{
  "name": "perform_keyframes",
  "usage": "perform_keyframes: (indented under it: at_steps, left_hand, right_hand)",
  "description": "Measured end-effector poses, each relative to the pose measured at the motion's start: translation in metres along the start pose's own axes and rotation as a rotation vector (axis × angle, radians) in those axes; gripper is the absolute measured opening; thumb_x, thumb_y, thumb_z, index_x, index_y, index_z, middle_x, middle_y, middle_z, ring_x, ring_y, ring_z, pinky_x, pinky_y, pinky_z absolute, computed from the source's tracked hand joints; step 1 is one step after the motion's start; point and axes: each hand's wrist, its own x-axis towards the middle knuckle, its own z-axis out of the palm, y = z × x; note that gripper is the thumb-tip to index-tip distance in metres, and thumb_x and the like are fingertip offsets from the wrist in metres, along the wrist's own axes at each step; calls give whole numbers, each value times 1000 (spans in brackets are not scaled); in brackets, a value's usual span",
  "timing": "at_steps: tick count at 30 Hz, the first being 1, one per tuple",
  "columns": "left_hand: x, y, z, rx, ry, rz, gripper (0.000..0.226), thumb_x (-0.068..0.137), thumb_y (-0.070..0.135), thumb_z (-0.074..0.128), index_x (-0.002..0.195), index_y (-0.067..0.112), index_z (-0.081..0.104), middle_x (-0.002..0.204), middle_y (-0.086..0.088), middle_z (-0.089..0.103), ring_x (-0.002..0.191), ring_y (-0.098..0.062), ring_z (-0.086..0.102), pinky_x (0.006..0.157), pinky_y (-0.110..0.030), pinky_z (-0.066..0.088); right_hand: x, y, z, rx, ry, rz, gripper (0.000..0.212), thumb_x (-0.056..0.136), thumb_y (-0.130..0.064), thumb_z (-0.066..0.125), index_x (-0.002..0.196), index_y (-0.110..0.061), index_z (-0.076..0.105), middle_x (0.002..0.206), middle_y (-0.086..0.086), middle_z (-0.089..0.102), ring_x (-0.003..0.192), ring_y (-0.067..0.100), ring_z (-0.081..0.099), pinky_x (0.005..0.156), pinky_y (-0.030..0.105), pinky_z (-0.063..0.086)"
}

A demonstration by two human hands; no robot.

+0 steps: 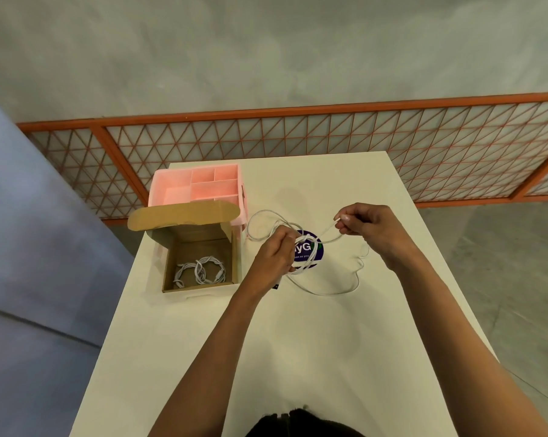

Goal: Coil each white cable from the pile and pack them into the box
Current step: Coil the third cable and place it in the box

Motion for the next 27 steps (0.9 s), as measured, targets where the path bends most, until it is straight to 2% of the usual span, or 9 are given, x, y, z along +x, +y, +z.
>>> perform_keyframes:
  at_steps: [4,6,9,13,15,18,22,25,27]
  left_hand:
    - [-3,1,-1,18,-86,23,29,104,18,33,116,17,60,60,-6,44,45,-6,35,46,-14,30]
    - [-4,7,0,45,-117,39,27,103,24,39,117,20,61,71,-13,54,45,-4,45,47,-12,36]
    - [-2,8,4,148,-103,126,17,91,34,61,105,26,66,96,-6,68,85,-14,66,72,-24,53]
    - [2,10,4,151,33,149,3,92,20,61,93,20,64,80,8,66,81,-12,63,61,-27,53]
    - [4,11,6,171,65,185,6,94,22,57,89,23,59,77,6,65,86,-20,64,74,-44,56]
    - [4,14,9,179,83,211,8,94,27,53,87,25,55,75,5,62,85,-21,63,82,-51,54]
    - [6,17,12,82,93,187,10,94,32,50,88,24,52,84,0,61,88,-24,62,77,-46,54]
    - [7,17,13,53,84,188,10,99,21,48,92,14,50,80,-1,57,70,-10,56,60,-19,44]
    - [6,17,13,50,85,186,11,99,19,47,94,9,49,79,0,56,68,-8,54,61,-15,42]
  right_hand:
    - [0,2,3,-16,-14,20,19,94,-2,52,87,-8,68,76,3,67,72,11,62,76,18,51]
    - [0,2,4,-17,-21,22,17,95,-3,52,89,-7,68,76,2,67,72,10,62,75,17,51]
    - [2,2,4,-7,-21,12,18,95,-3,52,88,-9,68,76,2,67,71,11,62,76,18,51]
    - [3,4,4,18,-8,20,15,94,-3,53,91,-7,68,77,3,67,72,12,61,77,21,50]
    - [1,10,3,17,0,33,14,94,-6,54,92,-8,68,78,1,68,72,10,61,75,20,47]
    - [-2,17,6,27,12,54,13,93,-9,57,89,-14,68,81,-3,70,78,8,59,74,20,44]
    - [-8,31,22,68,52,63,8,88,-9,64,89,-12,71,90,-3,67,67,-6,57,64,7,42]
    - [-9,42,38,-93,44,0,6,88,-11,65,89,-13,70,88,-1,64,65,-7,54,64,8,41]
    - [-9,44,47,-98,13,6,7,89,-6,60,93,-5,67,82,4,65,62,-4,56,60,11,42]
